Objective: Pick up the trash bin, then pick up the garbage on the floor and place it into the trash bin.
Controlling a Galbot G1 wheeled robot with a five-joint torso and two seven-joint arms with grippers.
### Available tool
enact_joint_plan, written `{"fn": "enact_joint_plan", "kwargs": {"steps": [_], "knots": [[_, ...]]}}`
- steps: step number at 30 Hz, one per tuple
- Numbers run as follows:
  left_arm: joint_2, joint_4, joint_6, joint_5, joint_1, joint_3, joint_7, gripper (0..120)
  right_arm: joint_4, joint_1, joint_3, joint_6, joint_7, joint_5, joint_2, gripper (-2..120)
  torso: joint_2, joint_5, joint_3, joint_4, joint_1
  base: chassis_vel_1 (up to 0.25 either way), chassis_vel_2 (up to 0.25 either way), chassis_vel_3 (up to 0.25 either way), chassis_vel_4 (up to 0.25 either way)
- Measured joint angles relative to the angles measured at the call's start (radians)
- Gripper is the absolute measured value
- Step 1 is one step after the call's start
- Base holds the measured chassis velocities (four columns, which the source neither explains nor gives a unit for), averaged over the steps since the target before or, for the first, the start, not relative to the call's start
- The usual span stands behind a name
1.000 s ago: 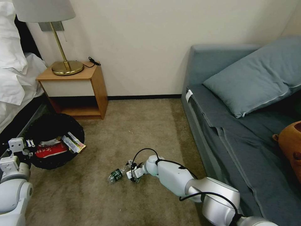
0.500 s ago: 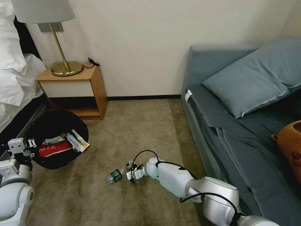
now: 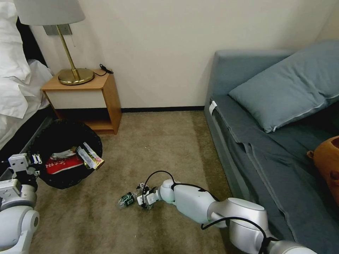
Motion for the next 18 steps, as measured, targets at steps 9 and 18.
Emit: {"fn": "enact_joint_plan", "kwargs": {"steps": [9,18], "knots": [[-0.007,-0.015,0.000,0.002,0.006,0.001,0.001,4,0.029,0.049,-0.094,-0.043,0.002,0.111,0.000,100,0.000,0.0000,0.000,-0.0001,0.000,0.000,0.000,0.000,0.000],[-0.003,-0.016,-0.018,-0.018,0.026,-0.022,0.004,4,0.049,0.043,-0.140,-0.060,0.000,0.217,0.000,100,0.000,0.0000,0.000,-0.0002,0.000,0.000,0.000,0.000,0.000]]}}
